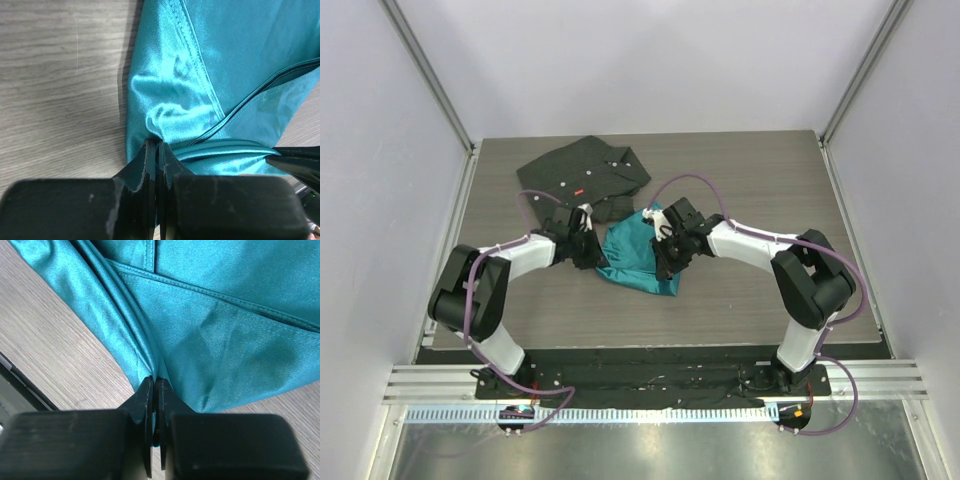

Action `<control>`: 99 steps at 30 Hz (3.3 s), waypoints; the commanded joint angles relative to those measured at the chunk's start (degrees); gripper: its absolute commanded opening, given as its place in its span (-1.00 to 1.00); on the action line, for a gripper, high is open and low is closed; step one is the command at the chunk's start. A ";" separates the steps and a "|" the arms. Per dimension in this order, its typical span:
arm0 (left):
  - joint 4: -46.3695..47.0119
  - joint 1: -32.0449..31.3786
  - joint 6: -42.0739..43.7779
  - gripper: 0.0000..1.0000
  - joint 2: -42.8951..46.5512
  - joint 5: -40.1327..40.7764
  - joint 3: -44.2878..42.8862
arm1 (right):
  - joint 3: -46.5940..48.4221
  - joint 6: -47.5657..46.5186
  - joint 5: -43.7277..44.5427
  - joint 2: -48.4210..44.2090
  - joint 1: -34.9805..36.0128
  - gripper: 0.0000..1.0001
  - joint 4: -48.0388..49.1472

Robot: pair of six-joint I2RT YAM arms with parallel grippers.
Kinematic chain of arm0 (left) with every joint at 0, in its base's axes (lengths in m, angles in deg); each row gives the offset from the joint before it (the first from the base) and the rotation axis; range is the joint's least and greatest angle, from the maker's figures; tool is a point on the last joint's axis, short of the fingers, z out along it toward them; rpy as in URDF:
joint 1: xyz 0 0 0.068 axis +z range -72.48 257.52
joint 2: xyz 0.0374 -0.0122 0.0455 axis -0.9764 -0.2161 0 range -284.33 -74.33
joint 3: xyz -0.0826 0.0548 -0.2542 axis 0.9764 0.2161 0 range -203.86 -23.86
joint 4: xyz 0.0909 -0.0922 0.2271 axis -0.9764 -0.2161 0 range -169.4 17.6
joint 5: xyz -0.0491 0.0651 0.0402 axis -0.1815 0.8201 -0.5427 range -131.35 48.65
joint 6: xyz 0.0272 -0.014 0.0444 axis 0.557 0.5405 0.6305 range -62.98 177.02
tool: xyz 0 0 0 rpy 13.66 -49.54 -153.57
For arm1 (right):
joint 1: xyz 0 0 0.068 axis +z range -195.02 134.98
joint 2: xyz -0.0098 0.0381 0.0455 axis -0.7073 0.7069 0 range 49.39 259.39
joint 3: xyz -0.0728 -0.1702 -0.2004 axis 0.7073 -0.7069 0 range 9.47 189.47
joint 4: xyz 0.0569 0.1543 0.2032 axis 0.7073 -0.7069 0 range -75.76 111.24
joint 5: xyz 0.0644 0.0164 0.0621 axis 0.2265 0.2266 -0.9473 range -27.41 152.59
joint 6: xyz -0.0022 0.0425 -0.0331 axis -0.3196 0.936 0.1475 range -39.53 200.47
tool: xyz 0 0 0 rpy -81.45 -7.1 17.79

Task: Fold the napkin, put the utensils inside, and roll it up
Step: Roll the napkin with the utensil

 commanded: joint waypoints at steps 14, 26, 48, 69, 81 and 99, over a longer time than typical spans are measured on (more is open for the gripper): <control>-13.56 -0.14 4.21 -1.00 -7.54 2.60 -11.00 | -2.22 1.20 3.75 2.15 0.19 -0.94 -1.61; -20.42 -0.14 7.29 -1.00 -12.46 0.24 -17.06 | 2.69 -0.03 7.70 -8.83 0.80 0.07 -3.54; -31.94 -0.14 11.69 -1.00 -20.55 -4.07 -26.21 | -0.56 -14.09 29.85 0.21 22.25 0.21 23.35; -32.29 -0.14 12.83 -1.00 -21.25 -6.09 -27.62 | -1.70 -16.12 34.42 6.98 22.16 -0.18 24.93; -31.67 -0.14 12.83 -1.00 -20.90 -7.59 -27.18 | -2.49 -14.89 35.22 7.43 21.72 -0.07 21.33; -31.85 -0.14 12.83 -1.00 -21.34 -7.68 -27.53 | -1.08 -15.68 36.44 4.52 23.48 0.08 25.09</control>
